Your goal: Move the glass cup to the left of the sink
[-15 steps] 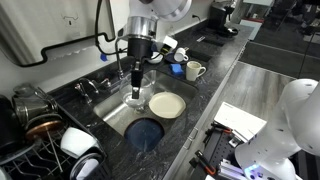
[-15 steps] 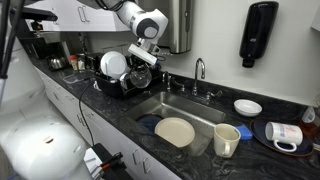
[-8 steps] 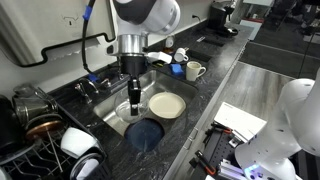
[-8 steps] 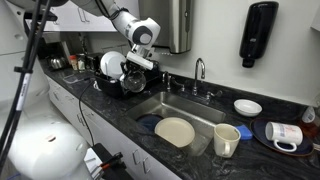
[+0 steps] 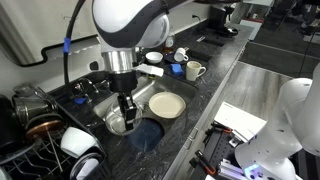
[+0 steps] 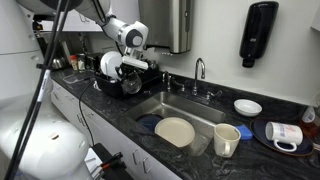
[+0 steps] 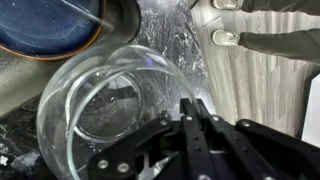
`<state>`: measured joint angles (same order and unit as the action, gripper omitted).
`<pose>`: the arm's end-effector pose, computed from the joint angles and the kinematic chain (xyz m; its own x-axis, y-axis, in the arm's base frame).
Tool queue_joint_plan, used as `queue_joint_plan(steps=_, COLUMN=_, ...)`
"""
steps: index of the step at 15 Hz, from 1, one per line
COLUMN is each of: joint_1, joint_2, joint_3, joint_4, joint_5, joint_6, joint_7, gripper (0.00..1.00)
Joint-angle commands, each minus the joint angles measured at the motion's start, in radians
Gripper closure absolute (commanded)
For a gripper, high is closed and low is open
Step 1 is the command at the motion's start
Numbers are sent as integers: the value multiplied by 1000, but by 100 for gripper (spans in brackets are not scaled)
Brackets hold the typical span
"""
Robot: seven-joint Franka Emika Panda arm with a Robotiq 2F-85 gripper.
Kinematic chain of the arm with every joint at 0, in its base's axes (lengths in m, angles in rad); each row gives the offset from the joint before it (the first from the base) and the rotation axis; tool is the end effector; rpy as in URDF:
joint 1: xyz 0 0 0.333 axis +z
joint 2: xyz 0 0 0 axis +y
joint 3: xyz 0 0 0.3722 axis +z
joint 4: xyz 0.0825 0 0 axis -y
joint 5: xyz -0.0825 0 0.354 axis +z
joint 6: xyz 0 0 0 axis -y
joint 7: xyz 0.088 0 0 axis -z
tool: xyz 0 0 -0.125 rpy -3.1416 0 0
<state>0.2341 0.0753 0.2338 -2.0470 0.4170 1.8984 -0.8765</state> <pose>0.4459 0.2636 0.4495 0.4161 0.9013 0.1204 0.8440 -0.3335 -0.4201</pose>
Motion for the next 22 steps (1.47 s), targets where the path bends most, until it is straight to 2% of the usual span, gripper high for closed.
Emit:
queue_joint_plan(steps=1, joint_1=11, joint_2=55, joint_3=24, joint_4=45, joint_5=-38, joint_6=57, joint_7=-33, gripper=99)
queue_joint_plan(steps=11, joint_1=23, joint_2=187, joint_3=71, joint_4=95, joint_5=-137, joint_6=204, joint_7=-36, gripper=99)
queue_joint_plan(steps=22, joint_1=25, joint_2=265, joint_3=97, joint_4=156, joint_5=-246, joint_6=226, joint_7=-35, gripper=99)
